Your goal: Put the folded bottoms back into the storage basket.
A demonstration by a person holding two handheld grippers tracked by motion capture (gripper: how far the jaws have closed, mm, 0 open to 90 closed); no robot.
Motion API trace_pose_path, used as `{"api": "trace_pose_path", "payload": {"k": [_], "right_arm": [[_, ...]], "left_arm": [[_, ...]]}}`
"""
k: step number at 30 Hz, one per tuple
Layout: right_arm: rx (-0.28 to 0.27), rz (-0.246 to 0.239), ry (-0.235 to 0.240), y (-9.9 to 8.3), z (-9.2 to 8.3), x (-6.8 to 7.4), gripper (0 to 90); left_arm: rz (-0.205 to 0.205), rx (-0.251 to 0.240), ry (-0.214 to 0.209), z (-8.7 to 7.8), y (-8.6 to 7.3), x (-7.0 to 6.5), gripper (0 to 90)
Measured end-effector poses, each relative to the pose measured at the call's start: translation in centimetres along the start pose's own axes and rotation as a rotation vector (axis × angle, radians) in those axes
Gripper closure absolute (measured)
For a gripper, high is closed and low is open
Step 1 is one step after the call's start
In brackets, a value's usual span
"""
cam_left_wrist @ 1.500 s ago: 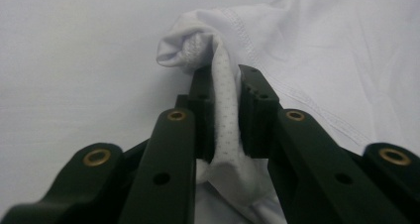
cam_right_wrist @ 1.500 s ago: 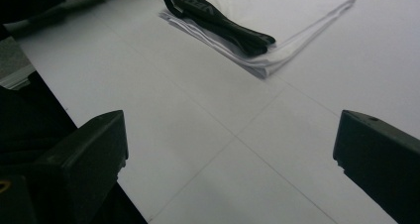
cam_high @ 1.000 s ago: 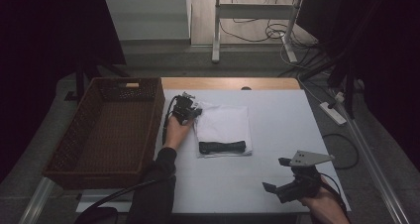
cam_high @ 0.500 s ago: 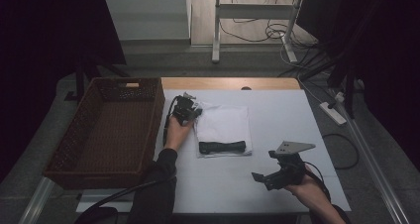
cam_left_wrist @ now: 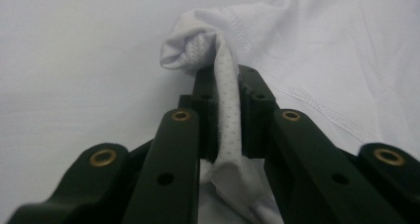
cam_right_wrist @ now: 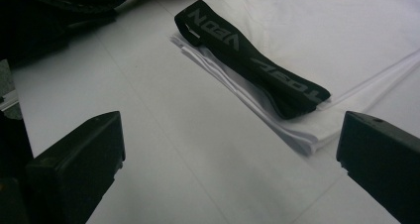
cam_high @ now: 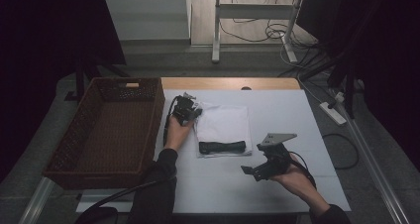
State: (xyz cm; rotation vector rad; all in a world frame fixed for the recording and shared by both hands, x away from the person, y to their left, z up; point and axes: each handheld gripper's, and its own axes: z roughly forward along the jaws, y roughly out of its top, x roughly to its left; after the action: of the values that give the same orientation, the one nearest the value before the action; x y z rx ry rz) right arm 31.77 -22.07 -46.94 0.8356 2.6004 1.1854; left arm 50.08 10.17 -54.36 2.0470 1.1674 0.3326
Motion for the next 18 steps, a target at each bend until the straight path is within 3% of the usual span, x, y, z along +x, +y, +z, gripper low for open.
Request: {"api": "trace_pose_path", "payload": {"k": [8,18], "right_arm": [[0.044,-0.015,0.019,1.0,2.2,-0.5,0.0],[0.100,-0.074,0.039,2.1,5.0,-0.7,0.0]], "left_arm": [[-0.004,0.000,-0.003,0.0,0.0,0.0,80.4],[-0.008,0.000,-0.009,0.0,0.0,0.1,80.4]]}}
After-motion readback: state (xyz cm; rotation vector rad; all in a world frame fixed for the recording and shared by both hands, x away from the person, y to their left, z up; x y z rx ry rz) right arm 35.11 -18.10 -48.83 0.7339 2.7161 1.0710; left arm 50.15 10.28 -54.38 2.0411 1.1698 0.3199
